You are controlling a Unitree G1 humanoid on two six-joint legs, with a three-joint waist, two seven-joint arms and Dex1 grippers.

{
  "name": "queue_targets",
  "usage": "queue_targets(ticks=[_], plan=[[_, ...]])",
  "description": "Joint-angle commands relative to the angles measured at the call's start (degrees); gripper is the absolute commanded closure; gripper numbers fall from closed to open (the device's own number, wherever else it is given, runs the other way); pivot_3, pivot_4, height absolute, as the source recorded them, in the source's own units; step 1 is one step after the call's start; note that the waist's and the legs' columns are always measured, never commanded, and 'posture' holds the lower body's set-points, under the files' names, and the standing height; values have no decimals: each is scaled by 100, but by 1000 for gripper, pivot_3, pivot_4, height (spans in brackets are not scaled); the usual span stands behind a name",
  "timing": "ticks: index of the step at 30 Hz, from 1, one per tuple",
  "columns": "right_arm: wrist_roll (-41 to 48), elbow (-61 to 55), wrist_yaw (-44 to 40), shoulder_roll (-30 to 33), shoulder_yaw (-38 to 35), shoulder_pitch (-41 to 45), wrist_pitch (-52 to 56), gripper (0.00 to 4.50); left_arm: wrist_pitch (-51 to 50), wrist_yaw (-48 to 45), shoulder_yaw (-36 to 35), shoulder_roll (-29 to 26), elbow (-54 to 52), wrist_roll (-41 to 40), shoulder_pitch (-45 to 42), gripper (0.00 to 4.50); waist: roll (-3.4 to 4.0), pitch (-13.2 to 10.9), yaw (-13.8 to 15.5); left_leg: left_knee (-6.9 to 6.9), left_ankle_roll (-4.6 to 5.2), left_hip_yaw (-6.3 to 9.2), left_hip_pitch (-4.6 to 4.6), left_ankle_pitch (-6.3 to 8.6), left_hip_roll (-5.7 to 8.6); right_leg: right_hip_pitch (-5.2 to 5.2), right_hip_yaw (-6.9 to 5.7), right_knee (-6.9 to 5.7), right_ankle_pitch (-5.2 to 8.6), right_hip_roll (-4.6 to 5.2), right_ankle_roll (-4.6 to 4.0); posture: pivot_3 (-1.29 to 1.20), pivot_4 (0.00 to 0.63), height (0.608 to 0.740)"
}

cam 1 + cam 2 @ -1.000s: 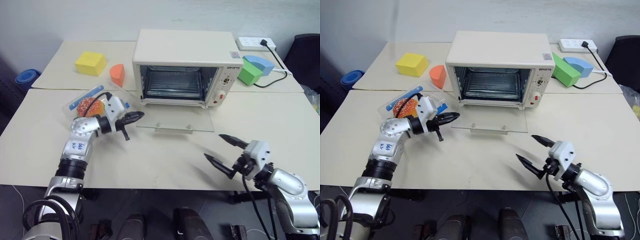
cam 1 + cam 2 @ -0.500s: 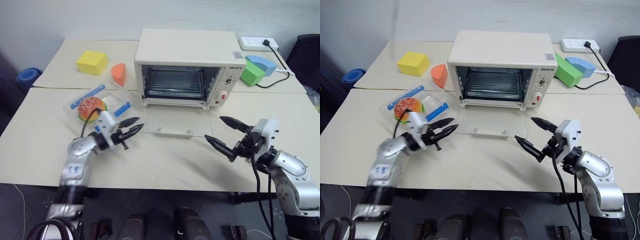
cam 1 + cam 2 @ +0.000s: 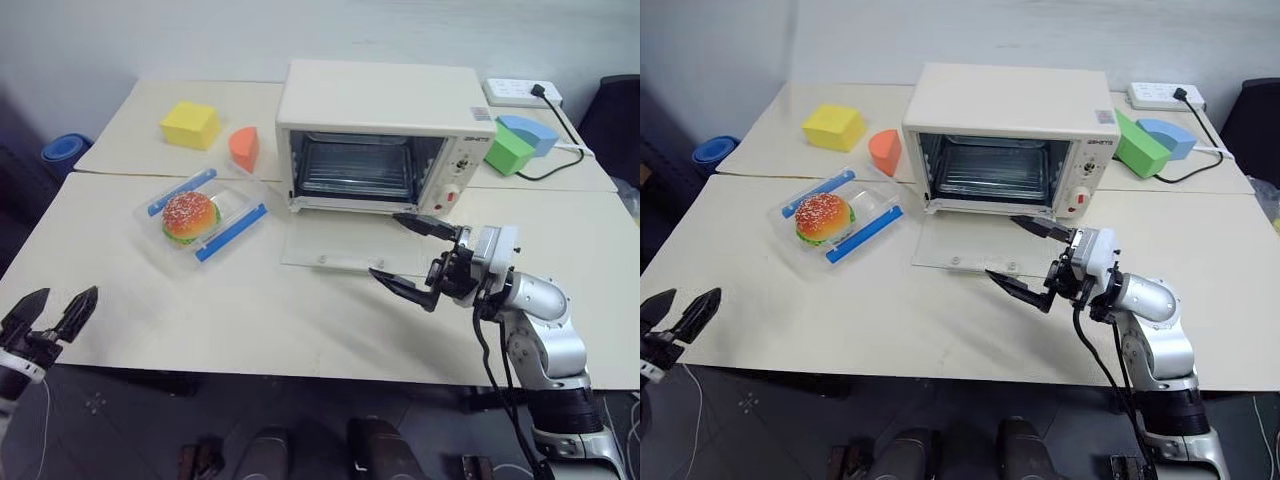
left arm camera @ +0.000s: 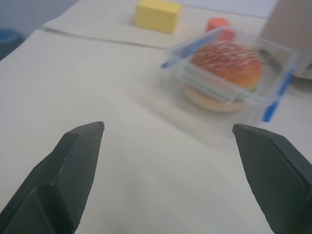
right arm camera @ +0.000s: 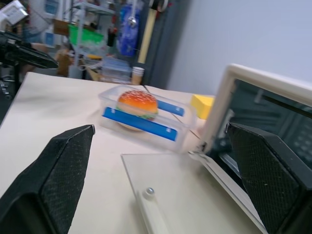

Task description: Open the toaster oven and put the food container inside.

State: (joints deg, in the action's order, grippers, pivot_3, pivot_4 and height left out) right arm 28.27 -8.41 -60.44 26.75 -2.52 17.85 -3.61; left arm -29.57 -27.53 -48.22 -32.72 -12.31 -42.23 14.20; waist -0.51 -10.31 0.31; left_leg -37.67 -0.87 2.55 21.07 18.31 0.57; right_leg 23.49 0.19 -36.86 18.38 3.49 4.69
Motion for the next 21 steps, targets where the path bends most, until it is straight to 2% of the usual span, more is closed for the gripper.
queue_targets(ticks=[1, 4, 7, 11, 15, 21], plan=[[74, 29, -96, -10, -41, 55, -132, 0, -651, 644, -12, -317, -229, -236, -389, 37, -1, 1, 54, 0, 0, 1, 2, 0, 1, 0, 0, 1, 0, 1, 0, 0, 150, 740], [67, 73, -115, 48, -105, 22, -122, 0, -1776, 1331, 205, -699, -217, -556, -1060, 37, -3, 2, 80, 0, 0, 2, 2, 0, 4, 0, 0, 1, 0, 3, -1, 0, 150, 740], [43, 105, -88, 112, -178, -13, -112, 0, -2643, 1932, 432, -939, 28, -950, -2163, 37, -4, 3, 81, 0, -3, 3, 3, -1, 5, 4, 0, -6, -1, 2, -1, 0, 150, 740], [16, 81, -14, 170, -223, -104, -92, 0, -3890, 2590, 998, -1206, 610, -833, -3391, 37, -4, 4, 34, 3, -20, 0, 6, -9, 9, 12, 0, -9, -1, -1, 0, 0, 150, 740], [-11, -33, 51, 173, -214, -288, -127, 0, -4313, 2878, 1360, -1285, 1218, -441, -4186, 37, -6, 3, -94, 12, -35, -7, 5, -17, 13, 19, 4, -16, -1, -4, 0, 0, 150, 740], [-47, -213, 247, 151, -234, -501, -149, 0, -4478, 2744, 1583, -1370, 1598, -65, -4560, 37, -7, 3, -175, 17, -40, -7, 9, -20, 13, 23, 4, -14, -1, -2, 0, 0, 150, 740]])
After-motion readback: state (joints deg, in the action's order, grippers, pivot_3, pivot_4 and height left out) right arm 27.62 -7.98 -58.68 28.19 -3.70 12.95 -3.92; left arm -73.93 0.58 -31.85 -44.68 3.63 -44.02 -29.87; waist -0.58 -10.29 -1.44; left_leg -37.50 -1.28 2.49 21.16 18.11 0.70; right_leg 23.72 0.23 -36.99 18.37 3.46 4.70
